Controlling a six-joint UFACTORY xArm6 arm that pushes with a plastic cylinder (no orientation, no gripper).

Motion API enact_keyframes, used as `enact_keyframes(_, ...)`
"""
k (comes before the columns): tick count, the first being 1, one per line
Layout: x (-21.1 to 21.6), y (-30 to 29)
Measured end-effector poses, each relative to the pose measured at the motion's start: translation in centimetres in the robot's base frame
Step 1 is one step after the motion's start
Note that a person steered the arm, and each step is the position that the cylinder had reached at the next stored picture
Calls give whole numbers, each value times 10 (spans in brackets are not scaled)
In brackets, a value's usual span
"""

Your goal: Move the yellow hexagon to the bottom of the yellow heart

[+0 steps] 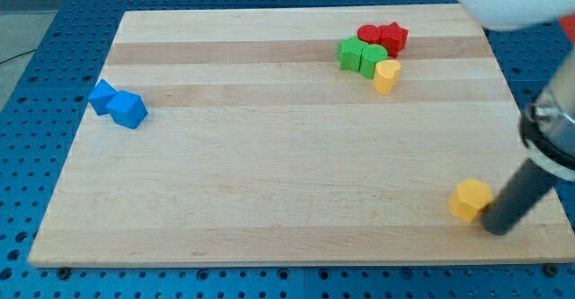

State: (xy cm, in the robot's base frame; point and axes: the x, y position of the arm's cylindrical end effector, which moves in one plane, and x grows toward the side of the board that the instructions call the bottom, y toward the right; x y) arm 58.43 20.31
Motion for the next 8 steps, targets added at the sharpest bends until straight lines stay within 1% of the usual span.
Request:
enact_keyframes(1,-6,-26)
enact_keyframes(3,-58,-28)
enact_keyframes(4,-77,-22)
enact_keyframes(6,-114,-56)
enact_keyframes(8,-155,-56)
